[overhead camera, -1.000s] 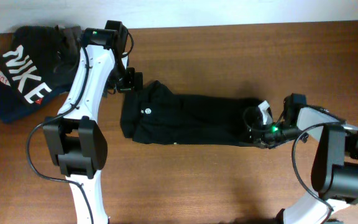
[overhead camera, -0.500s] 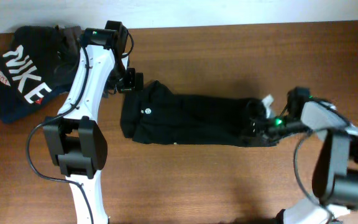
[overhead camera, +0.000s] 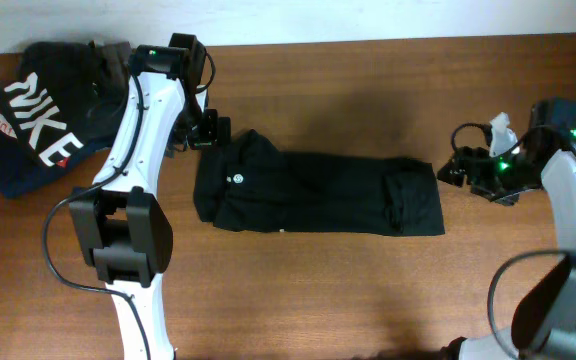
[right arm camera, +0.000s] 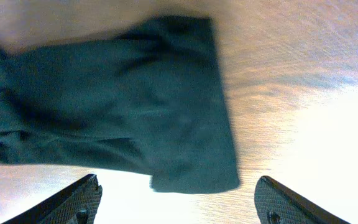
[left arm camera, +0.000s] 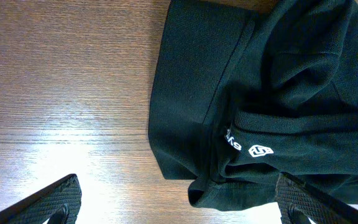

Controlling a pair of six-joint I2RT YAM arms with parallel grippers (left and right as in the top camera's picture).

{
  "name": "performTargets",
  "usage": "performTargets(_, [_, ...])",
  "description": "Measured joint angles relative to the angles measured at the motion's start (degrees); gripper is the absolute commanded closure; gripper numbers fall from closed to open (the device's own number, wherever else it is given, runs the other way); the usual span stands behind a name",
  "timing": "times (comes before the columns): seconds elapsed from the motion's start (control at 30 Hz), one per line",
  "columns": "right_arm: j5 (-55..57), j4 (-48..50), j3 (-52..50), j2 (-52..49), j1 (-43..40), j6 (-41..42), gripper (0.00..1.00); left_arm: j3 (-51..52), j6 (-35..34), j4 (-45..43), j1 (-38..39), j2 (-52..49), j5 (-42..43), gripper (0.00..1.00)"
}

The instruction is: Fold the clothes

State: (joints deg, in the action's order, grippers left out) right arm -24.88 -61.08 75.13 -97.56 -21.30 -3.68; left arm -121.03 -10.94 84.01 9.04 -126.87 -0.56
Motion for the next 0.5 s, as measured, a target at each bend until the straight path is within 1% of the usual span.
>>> performTargets(0.03, [0.2,0.0,0.0,-1.2,-0.5,-0.1,0.16,0.0,0.0,0.0,0.0,0.0,0.0,0.01])
performTargets(0.13, [-0.5,0.0,-0.1,-9.2,-0.9,-2.7,0.17,0.0,0.0,0.0,0.0,0.0,0.0,0.01])
performTargets(0.3, [-4.2,0.0,-0.2,-17.1,-0.9,-8.1,0.17,0.0,0.0,0.0,0.0,0.0,0.0,0.01])
performTargets(0.5, [-10.2,-0.1,0.0,-19.9,-0.9,-13.7,0.16,0.0,0.0,0.0,0.0,0.0,0.0,0.01])
